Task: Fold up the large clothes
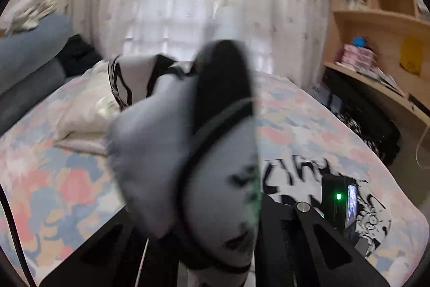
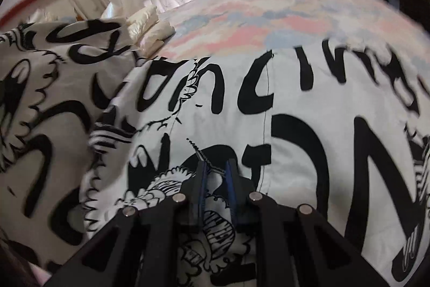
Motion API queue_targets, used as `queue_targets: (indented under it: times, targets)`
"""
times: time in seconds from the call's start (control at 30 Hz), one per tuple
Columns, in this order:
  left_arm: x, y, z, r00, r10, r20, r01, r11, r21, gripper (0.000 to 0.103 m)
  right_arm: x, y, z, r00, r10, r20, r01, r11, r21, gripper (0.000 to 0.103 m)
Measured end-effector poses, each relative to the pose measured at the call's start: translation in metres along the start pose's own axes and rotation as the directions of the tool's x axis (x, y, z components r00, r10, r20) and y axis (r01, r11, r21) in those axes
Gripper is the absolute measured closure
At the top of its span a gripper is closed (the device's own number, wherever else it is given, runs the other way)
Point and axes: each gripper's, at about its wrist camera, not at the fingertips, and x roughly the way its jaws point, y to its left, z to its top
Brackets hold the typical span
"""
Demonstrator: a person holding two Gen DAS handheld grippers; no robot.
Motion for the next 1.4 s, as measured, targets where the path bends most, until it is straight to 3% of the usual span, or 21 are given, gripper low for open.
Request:
queue_targets:
  times: [0.07,0.1,0.17,0.27,0.37,0.5,0.6,0.7,0.77,0.83,0.87,0.93,0.97,1.0,1.03,1.07,1.17,1.2,1.27,1.4]
  targets:
    - [0.001,-0.028,0.008,1.000,-0.024,-0.005,0.024,0.999,0.041,0.095,-0.015,-0.013,0.003,0.995,0.096,-0.026,-0.093,0.992,0.086,0.089]
    - [0.001,-0.040,0.010,0.999,-0.034,-0.007,0.034,0.998,0.055,0.095,-0.034,-0.025,0.001,0.990,0.139,0.001,-0.138,0.981,0.137,0.089]
    - [0.003,-0.070,0.016,0.997,-0.078,-0.012,0.079,0.994,0.075,0.095,-0.065,-0.041,-0.005,0.988,0.139,0.061,-0.147,0.974,0.169,0.089]
    - [0.010,-0.120,0.020,0.990,-0.142,-0.021,0.144,0.984,0.109,0.095,-0.125,-0.076,-0.020,0.983,0.043,0.179,-0.082,0.973,0.216,0.089]
    - [0.018,-0.171,0.016,0.980,-0.196,-0.040,0.200,0.968,0.153,0.095,-0.179,-0.117,-0.038,0.957,-0.116,0.265,0.034,0.955,0.295,0.089]
    - [0.040,-0.252,-0.016,0.957,-0.277,-0.089,0.290,0.928,0.234,0.095,-0.247,-0.166,-0.064,0.887,-0.287,0.362,0.121,0.900,0.418,0.089]
    - [0.069,-0.301,-0.063,0.930,-0.293,-0.220,0.349,0.893,0.284,0.095,-0.267,-0.188,-0.079,0.852,-0.372,0.367,0.172,0.863,0.475,0.089]
    - [0.116,-0.326,-0.122,0.903,-0.192,-0.385,0.334,0.876,0.347,0.092,-0.267,-0.207,-0.091,0.855,-0.404,0.325,0.192,0.829,0.526,0.088]
    - [0.123,-0.325,-0.135,0.908,-0.185,-0.376,0.326,0.875,0.357,0.091,-0.263,-0.217,-0.097,0.864,-0.410,0.292,0.204,0.816,0.541,0.089]
    - [0.120,-0.322,-0.127,0.901,-0.203,-0.384,0.341,0.878,0.337,0.088,-0.259,-0.224,-0.104,0.878,-0.399,0.264,0.203,0.810,0.551,0.089]
    - [0.119,-0.319,-0.124,0.890,-0.216,-0.402,0.359,0.876,0.323,0.081,-0.258,-0.227,-0.105,0.885,-0.391,0.254,0.201,0.810,0.550,0.088]
    - [0.115,-0.310,-0.117,0.863,-0.243,-0.442,0.391,0.876,0.282,0.054,-0.255,-0.230,-0.103,0.895,-0.371,0.247,0.187,0.816,0.546,0.088]
    - [0.110,-0.304,-0.113,0.854,-0.254,-0.453,0.398,0.881,0.255,0.033,-0.257,-0.232,-0.106,0.898,-0.363,0.248,0.179,0.818,0.547,0.088]
    - [0.107,-0.298,-0.108,0.851,-0.260,-0.456,0.399,0.885,0.239,0.025,-0.258,-0.232,-0.106,0.902,-0.350,0.253,0.164,0.819,0.550,0.085]
    - [0.100,-0.293,-0.104,0.845,-0.274,-0.459,0.408,0.886,0.222,0.025,-0.258,-0.232,-0.104,0.904,-0.341,0.260,0.151,0.821,0.551,0.077]
    - [0.092,-0.284,-0.100,0.828,-0.299,-0.474,0.432,0.880,0.199,0.025,-0.261,-0.233,-0.105,0.904,-0.332,0.267,0.140,0.823,0.550,0.067]
    - [0.067,-0.263,-0.081,0.802,-0.348,-0.486,0.470,0.869,0.153,0.025,-0.266,-0.231,-0.102,0.906,-0.299,0.300,0.097,0.835,0.541,0.064]
    - [0.061,-0.256,-0.074,0.803,-0.352,-0.481,0.470,0.870,0.150,0.025,-0.266,-0.229,-0.100,0.911,-0.280,0.303,0.080,0.840,0.537,0.064]
    - [0.045,-0.232,-0.060,0.838,-0.335,-0.431,0.433,0.889,0.150,0.024,-0.265,-0.228,-0.095,0.922,-0.237,0.305,0.041,0.846,0.532,0.064]
    - [0.037,-0.181,-0.035,0.899,-0.263,-0.351,0.328,0.935,0.139,0.016,-0.255,-0.216,-0.090,0.945,-0.077,0.318,-0.105,0.850,0.516,0.047]
